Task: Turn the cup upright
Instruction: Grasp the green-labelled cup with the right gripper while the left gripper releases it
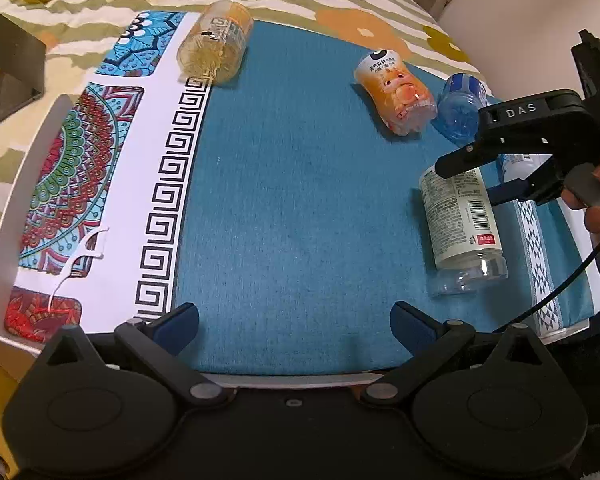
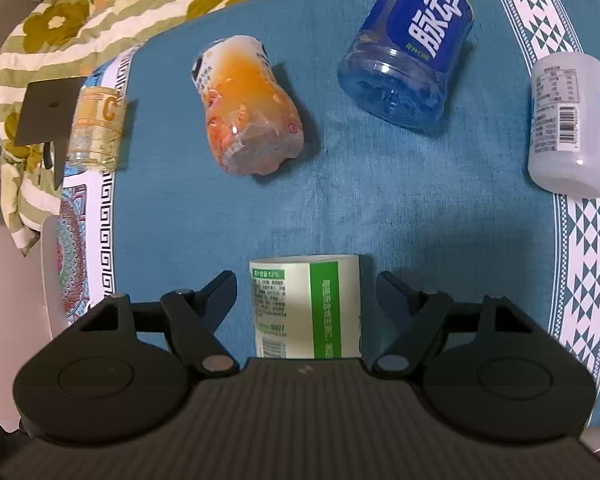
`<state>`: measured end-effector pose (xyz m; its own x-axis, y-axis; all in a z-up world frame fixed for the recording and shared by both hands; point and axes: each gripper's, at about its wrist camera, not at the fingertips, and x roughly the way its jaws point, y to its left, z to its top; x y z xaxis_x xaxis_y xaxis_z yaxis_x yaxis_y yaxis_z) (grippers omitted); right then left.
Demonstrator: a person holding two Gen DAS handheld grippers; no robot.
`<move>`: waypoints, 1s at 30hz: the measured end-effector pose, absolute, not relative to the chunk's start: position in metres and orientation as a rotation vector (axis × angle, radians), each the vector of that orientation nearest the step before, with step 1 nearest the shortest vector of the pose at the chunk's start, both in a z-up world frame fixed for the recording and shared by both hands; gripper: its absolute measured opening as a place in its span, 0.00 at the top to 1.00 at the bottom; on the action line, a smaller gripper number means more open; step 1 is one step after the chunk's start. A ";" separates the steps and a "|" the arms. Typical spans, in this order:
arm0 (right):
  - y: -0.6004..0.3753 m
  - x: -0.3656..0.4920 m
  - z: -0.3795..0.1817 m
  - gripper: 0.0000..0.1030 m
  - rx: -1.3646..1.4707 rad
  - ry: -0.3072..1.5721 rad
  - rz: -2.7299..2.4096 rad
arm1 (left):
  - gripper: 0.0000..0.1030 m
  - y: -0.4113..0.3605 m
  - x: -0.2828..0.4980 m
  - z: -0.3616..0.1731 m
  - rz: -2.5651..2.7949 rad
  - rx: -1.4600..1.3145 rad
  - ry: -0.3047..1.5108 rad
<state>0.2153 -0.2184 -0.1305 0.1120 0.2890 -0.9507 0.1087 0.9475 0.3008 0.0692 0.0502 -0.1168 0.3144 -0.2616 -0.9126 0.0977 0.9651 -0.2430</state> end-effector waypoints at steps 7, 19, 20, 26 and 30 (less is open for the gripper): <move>-0.216 0.216 -0.136 0.19 0.331 1.482 0.114 | 0.00 0.054 0.078 -0.120 -0.273 -0.149 1.233; -0.219 0.212 -0.136 0.29 0.356 1.463 0.127 | 0.00 0.059 0.084 -0.119 -0.276 -0.160 1.234; -0.219 0.211 -0.135 0.29 0.360 1.458 0.128 | 0.00 0.059 0.084 -0.119 -0.276 -0.161 1.232; -0.223 0.204 -0.122 0.30 0.386 1.409 0.137 | 0.00 0.059 0.083 -0.114 -0.279 -0.157 1.226; -0.226 0.190 -0.094 0.30 0.379 1.262 0.131 | 0.00 0.058 0.082 -0.111 -0.285 -0.152 1.218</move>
